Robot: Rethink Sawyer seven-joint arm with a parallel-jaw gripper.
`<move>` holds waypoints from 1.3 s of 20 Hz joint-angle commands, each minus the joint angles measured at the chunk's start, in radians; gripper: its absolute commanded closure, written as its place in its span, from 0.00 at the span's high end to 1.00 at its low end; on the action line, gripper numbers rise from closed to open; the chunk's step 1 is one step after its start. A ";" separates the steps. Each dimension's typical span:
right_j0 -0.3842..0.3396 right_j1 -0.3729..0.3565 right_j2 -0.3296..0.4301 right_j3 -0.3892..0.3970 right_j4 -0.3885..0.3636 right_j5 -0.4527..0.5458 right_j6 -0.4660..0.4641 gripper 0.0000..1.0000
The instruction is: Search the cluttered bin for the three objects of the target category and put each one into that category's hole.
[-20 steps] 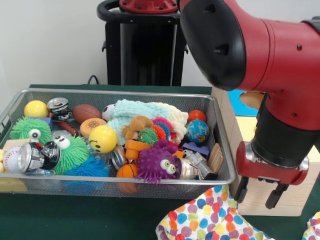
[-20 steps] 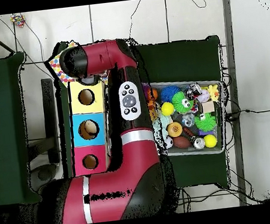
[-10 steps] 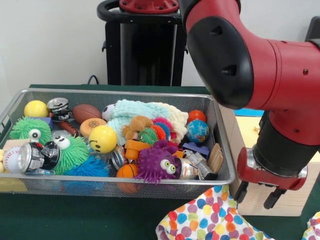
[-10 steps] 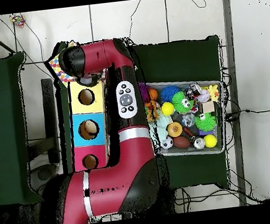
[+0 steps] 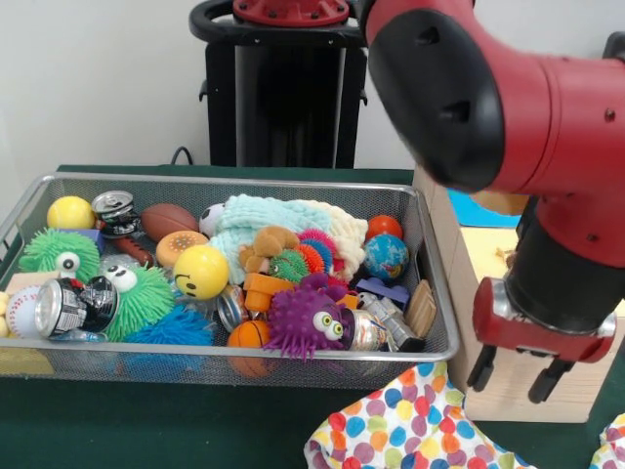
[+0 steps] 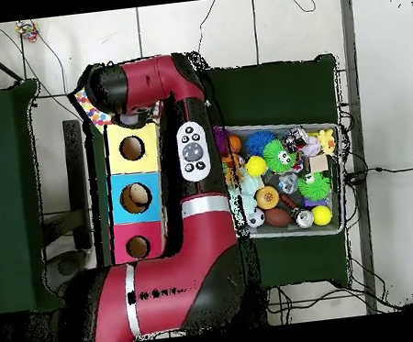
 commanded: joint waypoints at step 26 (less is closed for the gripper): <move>-0.073 -0.221 0.115 0.417 0.040 -0.318 -0.153 1.00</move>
